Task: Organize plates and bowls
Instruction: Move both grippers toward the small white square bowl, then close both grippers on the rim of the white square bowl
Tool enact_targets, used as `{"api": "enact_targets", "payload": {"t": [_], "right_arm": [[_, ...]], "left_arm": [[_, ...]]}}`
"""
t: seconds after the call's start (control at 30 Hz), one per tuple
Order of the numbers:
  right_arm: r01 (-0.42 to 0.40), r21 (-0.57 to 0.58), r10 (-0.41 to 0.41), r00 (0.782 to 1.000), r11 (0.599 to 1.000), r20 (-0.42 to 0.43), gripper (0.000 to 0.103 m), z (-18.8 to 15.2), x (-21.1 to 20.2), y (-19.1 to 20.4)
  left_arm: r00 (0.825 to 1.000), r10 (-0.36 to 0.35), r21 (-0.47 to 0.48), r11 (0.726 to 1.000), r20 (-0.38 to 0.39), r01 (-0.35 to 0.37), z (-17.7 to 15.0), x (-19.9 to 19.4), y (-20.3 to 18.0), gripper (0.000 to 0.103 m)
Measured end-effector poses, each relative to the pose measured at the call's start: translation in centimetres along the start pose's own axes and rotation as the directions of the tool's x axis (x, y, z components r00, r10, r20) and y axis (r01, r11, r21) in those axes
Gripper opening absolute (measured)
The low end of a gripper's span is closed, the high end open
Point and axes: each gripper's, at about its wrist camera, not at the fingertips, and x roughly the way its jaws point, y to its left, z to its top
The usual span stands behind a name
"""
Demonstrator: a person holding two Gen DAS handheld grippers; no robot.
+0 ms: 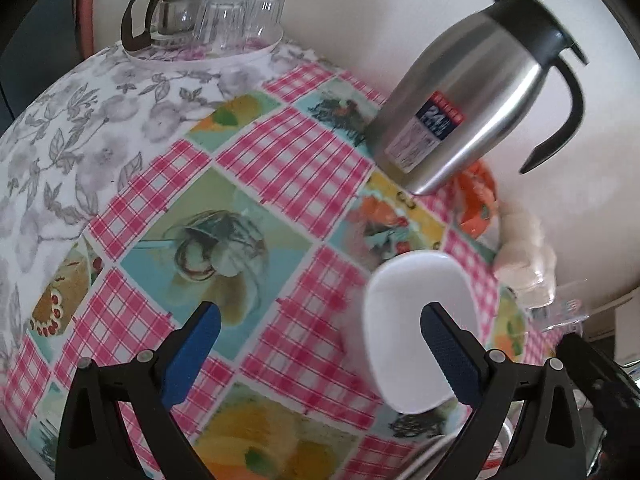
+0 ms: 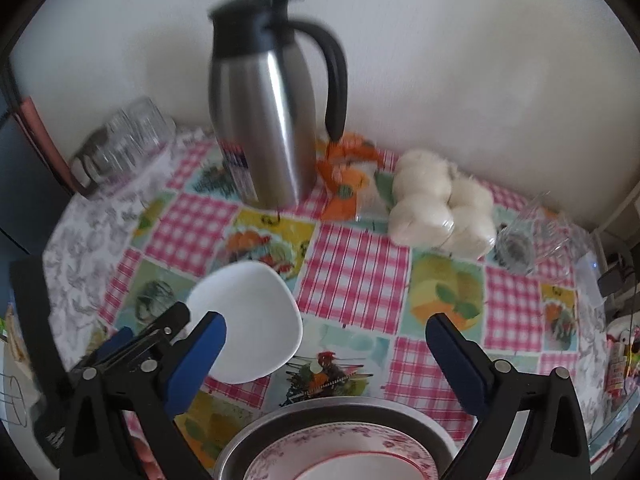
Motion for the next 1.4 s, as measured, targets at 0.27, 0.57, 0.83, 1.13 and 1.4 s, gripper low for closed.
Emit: {"api": "enact_targets", "payload": {"t": [0.27,0.57,0.83,1.13,1.4], "right_arm": [[0.042,-0.022,-0.044,0.994,0.999,-0.101,0.073,-0.3,4.6,1.5],[0.084,-0.042,-0.09,0.98,0.996,-0.179,0.046,-1.0,7.6,2.7],[0.083,-0.053,-0.092,0.975,0.995,-0.204,0.029,-1.5,8.8,3.4],[0.056,-0.057,-0.066,0.975,0.997,-0.21,0.015,-1.9,8.4,3.7],[0.025,-0.041,-0.031,0.987,0.999,-0.158,0.015,-2.1,6.0,3.5]], "left_arm": [[0.998,0.003,-0.001,1.0,-0.055,-0.003,0.0,1.9,0.1,0.089],[0.992,-0.052,0.002,0.999,-0.113,0.053,-0.5,3.3,-0.4,0.055],[0.984,-0.104,-0.007,0.995,-0.147,0.104,-1.0,4.5,-0.8,0.034],[0.966,-0.206,-0.066,0.978,-0.155,0.198,-1.1,4.7,-0.3,0.018],[0.965,-0.235,-0.044,0.972,-0.113,0.232,-0.8,2.1,-0.4,0.018]]}}
